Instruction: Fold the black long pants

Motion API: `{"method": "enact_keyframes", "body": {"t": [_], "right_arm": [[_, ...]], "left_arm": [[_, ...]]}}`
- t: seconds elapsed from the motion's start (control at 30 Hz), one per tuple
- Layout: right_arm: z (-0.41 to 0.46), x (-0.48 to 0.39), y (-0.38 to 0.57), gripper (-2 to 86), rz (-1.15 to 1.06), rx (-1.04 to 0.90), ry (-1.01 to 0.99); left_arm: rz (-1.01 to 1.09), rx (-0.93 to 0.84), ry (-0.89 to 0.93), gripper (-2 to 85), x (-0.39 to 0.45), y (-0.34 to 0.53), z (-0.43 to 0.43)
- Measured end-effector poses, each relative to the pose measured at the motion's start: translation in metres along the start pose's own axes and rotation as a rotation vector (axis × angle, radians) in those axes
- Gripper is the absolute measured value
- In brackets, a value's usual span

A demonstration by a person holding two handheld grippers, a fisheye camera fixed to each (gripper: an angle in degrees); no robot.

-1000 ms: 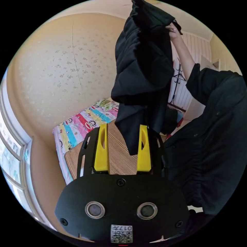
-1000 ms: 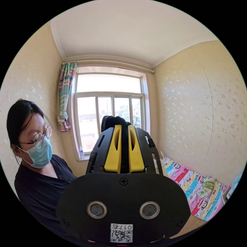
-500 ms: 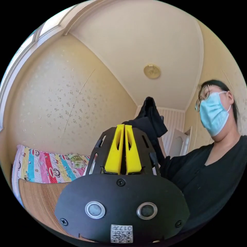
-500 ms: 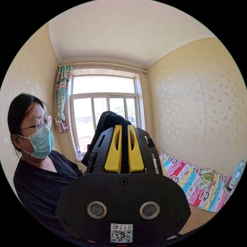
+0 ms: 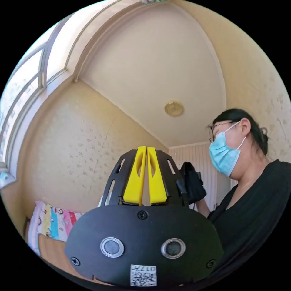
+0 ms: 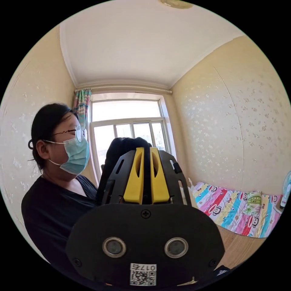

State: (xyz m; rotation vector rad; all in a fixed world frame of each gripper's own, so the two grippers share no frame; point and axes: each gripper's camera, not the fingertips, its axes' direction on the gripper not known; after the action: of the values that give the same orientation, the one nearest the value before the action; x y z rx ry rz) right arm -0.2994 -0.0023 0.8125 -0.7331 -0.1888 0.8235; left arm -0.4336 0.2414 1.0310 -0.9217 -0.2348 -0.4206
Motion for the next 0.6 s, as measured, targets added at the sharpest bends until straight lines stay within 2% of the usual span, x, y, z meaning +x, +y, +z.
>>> {"method": "enact_keyframes", "body": {"t": [0.07, 0.13, 0.23, 0.3, 0.4, 0.5, 0.6], "right_arm": [[0.009, -0.016, -0.007, 2.2, -0.057, -0.027, 0.011], [0.022, -0.025, -0.016, 2.3, -0.091, -0.052, 0.04], [0.033, -0.02, -0.029, 2.2, -0.113, -0.047, 0.078], [0.028, -0.006, -0.038, 2.1, -0.098, -0.008, 0.035], [0.009, 0.006, -0.061, 2.0, -0.106, 0.072, -0.009], [0.004, 0.002, -0.087, 2.0, -0.123, 0.088, 0.038], [0.001, -0.007, -0.113, 2.1, -0.15, 0.093, 0.051]], "left_arm": [[0.049, -0.125, -0.067, -0.7, 0.012, 0.006, 0.021], [0.025, -0.357, -0.128, -0.4, 0.015, 0.033, 0.065], [0.03, -0.645, -0.005, 2.6, 0.019, 0.091, 0.124], [0.057, -0.743, 0.059, 6.4, 0.027, 0.127, 0.145], [0.112, -0.801, 0.049, 8.9, 0.043, 0.172, 0.156], [0.154, -0.925, 0.11, 11.9, 0.064, 0.204, 0.169], [0.259, -0.897, 0.092, 14.4, 0.093, 0.216, 0.162]]}}
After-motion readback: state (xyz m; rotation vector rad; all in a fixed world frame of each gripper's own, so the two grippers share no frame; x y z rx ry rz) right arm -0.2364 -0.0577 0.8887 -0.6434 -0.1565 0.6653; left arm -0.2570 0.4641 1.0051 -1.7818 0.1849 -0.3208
